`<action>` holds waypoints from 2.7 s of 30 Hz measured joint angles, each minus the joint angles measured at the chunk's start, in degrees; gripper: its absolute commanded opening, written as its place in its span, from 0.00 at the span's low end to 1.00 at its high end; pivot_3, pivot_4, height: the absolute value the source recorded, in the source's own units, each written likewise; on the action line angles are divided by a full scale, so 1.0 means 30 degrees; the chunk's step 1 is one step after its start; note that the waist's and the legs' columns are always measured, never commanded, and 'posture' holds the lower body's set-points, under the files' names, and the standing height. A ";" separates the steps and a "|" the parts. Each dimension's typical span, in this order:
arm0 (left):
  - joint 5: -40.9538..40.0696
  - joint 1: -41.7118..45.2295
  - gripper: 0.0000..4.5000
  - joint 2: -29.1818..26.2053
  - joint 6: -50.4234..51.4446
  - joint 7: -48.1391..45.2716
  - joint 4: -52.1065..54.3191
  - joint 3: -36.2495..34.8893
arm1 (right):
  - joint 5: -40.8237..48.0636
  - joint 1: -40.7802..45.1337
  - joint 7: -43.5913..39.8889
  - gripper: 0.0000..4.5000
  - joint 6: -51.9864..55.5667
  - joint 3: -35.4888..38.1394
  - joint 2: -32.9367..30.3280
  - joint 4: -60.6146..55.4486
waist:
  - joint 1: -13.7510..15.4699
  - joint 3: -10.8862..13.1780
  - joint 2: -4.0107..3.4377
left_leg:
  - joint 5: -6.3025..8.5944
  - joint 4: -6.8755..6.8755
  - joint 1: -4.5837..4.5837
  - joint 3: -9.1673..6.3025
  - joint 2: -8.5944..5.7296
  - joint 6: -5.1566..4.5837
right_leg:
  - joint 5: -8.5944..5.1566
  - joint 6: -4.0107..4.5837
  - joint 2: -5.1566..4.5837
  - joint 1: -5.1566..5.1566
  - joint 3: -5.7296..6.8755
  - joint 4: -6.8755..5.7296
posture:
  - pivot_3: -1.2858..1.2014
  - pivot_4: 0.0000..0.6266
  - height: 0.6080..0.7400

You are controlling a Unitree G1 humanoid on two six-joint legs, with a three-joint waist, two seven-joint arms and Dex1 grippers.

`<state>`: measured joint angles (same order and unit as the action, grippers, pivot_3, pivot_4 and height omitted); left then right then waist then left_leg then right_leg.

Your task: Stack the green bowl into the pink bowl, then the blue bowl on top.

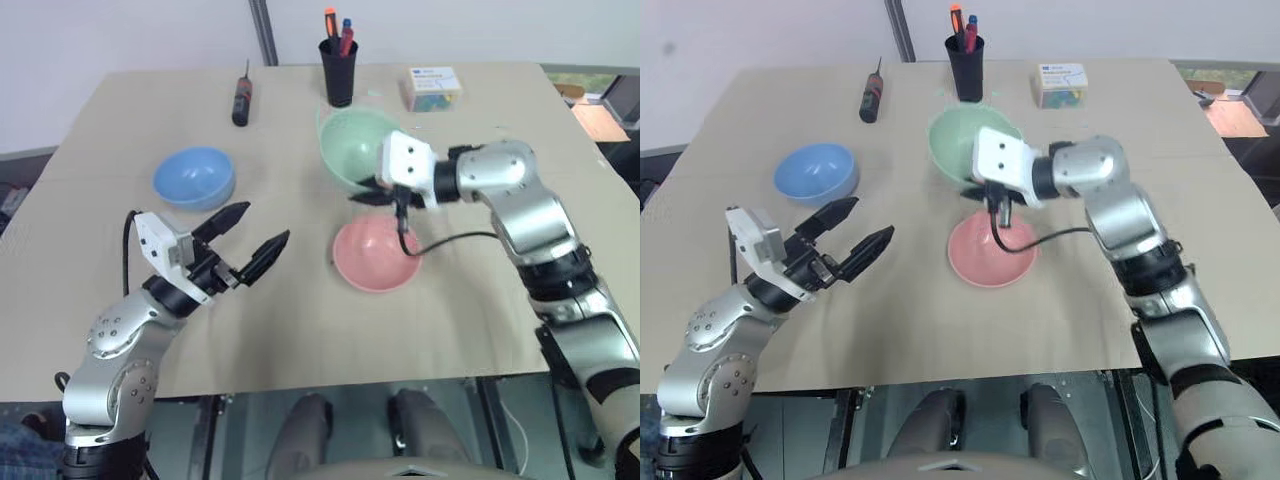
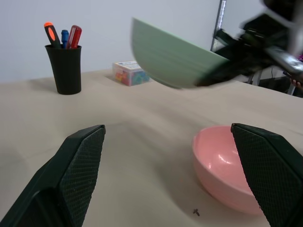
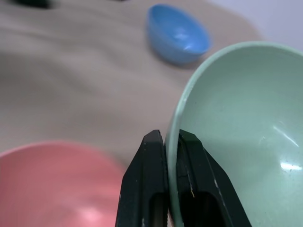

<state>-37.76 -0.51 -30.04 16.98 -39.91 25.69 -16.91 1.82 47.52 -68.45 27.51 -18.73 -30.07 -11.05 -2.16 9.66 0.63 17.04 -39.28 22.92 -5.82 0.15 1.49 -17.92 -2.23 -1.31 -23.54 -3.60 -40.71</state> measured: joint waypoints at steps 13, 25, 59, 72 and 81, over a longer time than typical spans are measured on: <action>0.0176 0.1037 1.00 -0.0009 -0.0005 -0.1098 -0.1282 0.0727 | 0.1611 -0.1818 -0.0045 0.52 0.3193 -0.1006 -0.2013 -0.4435 | -0.0043 -0.0002 0.0005 | 0.0003 -0.0014 -0.0036 0.0007 -0.0001 -0.0007 | 0.0000 0.0000 0.0006 0.0031 -0.0005 -0.0007 | 0.52 0.24 0.79; 0.1380 0.3327 1.00 0.0079 0.0810 0.1023 -0.1947 0.1361 | 0.6289 -0.1547 0.2161 0.70 0.8335 0.3227 -0.1370 -0.5617 | 0.0007 -0.0005 0.0013 | 0.0031 -0.0024 -0.0024 -0.0024 -0.0014 -0.0059 | 0.0001 0.0000 0.0006 0.0040 0.0028 -0.0013 | 0.52 0.24 0.79; 1.0822 1.2736 0.66 -0.4245 -0.1241 -0.0074 -1.8864 0.5072 | 1.1726 -0.3506 0.5933 0.72 0.7803 0.7920 -0.2907 -0.4192 | -0.0074 -0.0005 0.0017 | -0.0010 -0.0036 0.0017 -0.0013 -0.0044 0.0006 | 0.0000 -0.0001 0.0084 0.0026 0.0071 -0.0017 | 0.52 0.24 0.79; 1.1680 1.3904 0.01 -0.4196 -0.3047 -0.2256 -2.0465 0.5474 | 1.1787 -0.3530 0.6265 0.72 0.7161 0.7907 -0.3007 -0.4142 | -0.0077 -0.0006 0.0019 | -0.0011 -0.0053 0.0035 -0.0024 -0.0036 0.0006 | 0.0000 -0.0001 0.0071 -0.0007 0.0084 -0.0037 | 0.52 0.24 0.79; 1.0438 1.4987 0.01 -0.3035 -0.2609 -0.6221 -1.3925 0.7234 | 1.1778 -0.3567 0.6268 0.72 0.6864 0.7693 -0.3024 -0.3628 | -0.0080 -0.0005 0.0020 | -0.0014 -0.0089 0.0104 -0.0085 -0.0042 0.0012 | 0.0000 -0.0001 0.0061 -0.0012 0.0145 -0.0020 | 0.52 0.24 0.79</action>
<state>-6.45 44.45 -39.14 9.15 -58.58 -16.09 4.79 37.16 36.82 -49.65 48.11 4.35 -39.14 -21.93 -2.39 9.65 0.69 17.00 -39.55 23.23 -6.07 0.02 1.53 -17.92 -2.23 -1.13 -23.57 -3.17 -40.77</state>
